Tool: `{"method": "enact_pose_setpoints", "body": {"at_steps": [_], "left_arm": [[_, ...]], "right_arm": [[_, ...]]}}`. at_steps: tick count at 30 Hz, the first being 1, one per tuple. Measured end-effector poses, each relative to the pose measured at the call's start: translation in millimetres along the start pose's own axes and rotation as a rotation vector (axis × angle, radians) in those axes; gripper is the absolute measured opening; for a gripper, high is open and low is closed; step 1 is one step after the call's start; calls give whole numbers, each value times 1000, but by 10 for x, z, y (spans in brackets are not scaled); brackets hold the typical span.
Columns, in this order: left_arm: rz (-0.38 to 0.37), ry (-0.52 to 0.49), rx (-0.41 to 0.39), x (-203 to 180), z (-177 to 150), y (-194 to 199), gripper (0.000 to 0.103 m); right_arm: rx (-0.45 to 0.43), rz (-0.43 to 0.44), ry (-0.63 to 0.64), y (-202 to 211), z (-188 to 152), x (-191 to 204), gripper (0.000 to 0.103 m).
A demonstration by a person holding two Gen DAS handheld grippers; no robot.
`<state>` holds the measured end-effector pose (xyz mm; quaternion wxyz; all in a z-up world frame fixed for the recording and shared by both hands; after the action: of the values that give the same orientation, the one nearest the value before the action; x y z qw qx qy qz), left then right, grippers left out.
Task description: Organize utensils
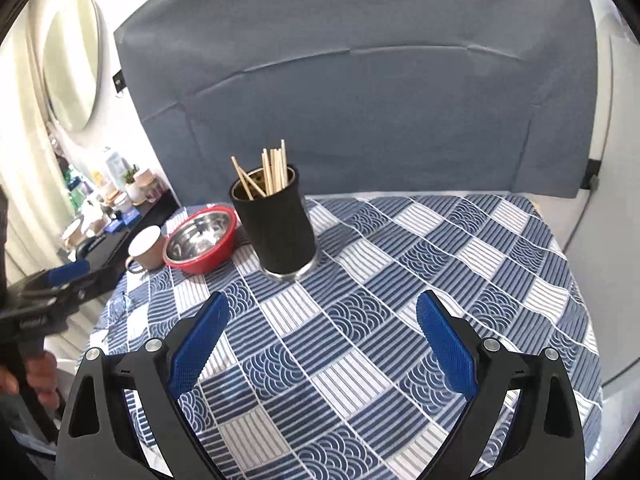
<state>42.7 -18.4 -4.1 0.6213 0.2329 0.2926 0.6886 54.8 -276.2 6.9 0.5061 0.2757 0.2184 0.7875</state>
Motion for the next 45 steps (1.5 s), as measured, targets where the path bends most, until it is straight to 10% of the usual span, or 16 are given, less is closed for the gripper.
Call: {"method": "enact_pose_setpoints", "body": {"at_steps": [45], "left_arm": [[6, -42, 129, -69, -356, -103, 97]], "right_arm": [[159, -15, 23, -145, -447, 304, 91]]}}
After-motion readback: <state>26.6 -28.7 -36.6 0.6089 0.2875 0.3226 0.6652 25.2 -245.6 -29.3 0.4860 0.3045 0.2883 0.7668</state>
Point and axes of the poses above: each gripper's, at about its wrist camera, not at the fingertips, and y roughly against the way its jaws point, x to its left, z to its top, the point moved 10 cm from there along -y, roughly the way its jaws point, and after that the axes turned 4 degrees about z, right-handed, at the moved point
